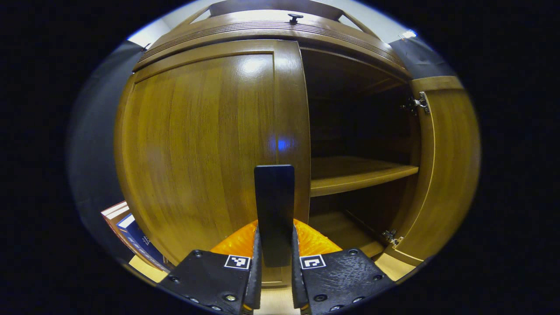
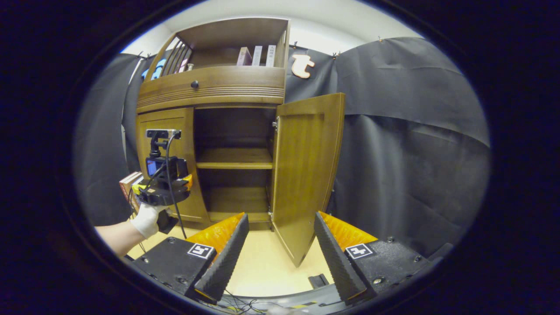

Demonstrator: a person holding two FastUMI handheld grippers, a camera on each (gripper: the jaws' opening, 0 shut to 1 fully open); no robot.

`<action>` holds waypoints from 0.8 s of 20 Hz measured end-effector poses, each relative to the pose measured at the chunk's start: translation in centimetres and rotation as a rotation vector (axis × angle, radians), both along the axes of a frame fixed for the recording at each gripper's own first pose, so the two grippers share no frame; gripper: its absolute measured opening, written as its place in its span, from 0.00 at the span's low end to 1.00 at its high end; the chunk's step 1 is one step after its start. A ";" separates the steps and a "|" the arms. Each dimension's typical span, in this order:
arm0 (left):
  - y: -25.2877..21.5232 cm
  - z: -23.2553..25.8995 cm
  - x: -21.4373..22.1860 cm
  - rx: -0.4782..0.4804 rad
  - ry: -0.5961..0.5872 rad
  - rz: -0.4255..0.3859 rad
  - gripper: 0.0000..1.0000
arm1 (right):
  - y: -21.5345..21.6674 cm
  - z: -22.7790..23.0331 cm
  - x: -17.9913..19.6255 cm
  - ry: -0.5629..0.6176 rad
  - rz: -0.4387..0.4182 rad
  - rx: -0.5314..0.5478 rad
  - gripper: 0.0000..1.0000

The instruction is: Open the right door of the double-door shoe cabinet with the right hand, and open the left door with the left hand.

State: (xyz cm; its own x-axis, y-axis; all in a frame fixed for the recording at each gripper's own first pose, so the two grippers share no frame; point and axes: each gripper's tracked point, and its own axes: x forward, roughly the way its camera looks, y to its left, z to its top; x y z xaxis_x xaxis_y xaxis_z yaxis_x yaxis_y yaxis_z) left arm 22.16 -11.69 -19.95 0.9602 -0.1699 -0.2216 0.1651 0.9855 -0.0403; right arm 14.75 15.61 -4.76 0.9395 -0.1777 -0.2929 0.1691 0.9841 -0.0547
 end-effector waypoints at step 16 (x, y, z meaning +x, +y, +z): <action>3.7 1.2 -9.5 0.005 -0.027 -0.085 0.23 | 2.1 -1.8 -1.7 0.018 0.049 0.038 0.95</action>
State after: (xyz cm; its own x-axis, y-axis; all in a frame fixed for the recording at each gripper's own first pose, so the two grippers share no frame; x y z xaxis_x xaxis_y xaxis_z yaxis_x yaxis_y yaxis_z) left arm 12.62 -8.02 -18.72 0.9481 -0.2497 -0.1967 0.2488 0.9681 -0.0296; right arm 13.02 17.72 -6.54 0.9413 -0.1201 -0.3154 0.1199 0.9926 -0.0202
